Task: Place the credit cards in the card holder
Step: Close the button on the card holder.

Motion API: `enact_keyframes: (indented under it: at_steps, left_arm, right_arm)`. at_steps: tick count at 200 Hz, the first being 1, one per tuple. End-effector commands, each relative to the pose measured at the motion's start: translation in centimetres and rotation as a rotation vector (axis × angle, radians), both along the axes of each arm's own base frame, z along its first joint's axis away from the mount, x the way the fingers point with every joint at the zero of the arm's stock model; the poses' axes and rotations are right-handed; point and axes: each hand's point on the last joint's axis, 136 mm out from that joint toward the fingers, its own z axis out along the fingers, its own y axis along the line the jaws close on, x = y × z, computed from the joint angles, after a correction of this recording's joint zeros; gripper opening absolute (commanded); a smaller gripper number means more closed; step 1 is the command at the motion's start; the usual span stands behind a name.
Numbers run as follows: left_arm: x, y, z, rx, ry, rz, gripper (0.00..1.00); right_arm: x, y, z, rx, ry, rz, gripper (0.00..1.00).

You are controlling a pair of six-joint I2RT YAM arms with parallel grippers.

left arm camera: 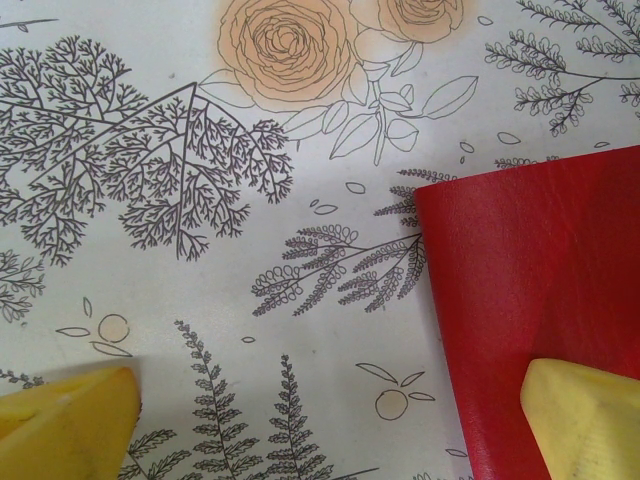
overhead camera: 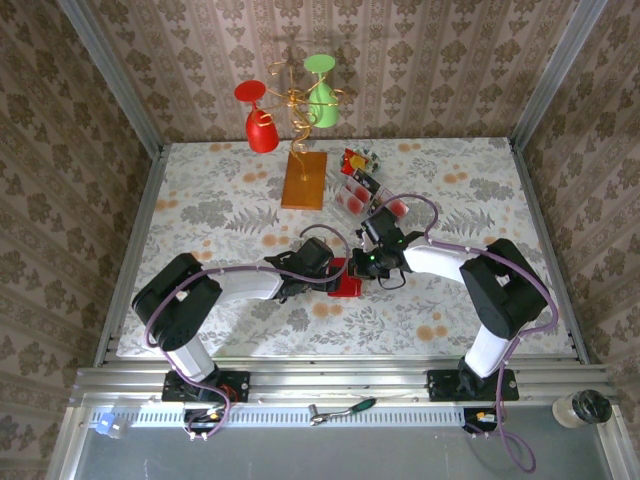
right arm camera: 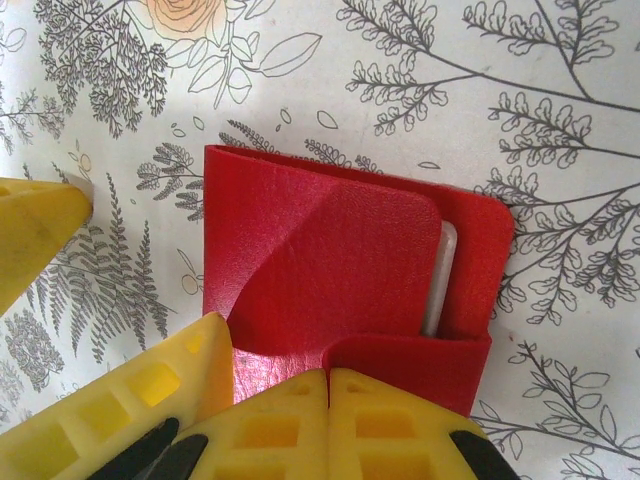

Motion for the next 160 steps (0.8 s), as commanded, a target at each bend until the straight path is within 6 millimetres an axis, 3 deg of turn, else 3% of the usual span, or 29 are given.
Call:
enact_keyframes:
  at_steps: [1, 60, 128, 160]
  left_arm:
    - [-2.1, 0.6, -2.1, 0.042, 0.073, -0.027, 1.00]
    - [-2.1, 0.5, -2.0, 0.039, 0.070, -0.028, 1.00]
    - [-2.0, 0.5, -1.8, 0.038, 0.065, -0.025, 1.00]
    - [-2.0, 0.5, -1.9, 0.037, 0.066, -0.027, 1.00]
  right_arm:
    - [-1.0, 0.7, -0.9, 0.007, 0.020, 0.026, 0.00]
    - [-1.9, 0.5, -1.8, -0.031, 0.040, 0.032, 0.00]
    - [-4.0, -1.7, -5.0, -0.133, 0.113, -0.003, 0.00]
    - [-3.9, -2.6, -5.8, -0.140, 0.150, -0.048, 0.00]
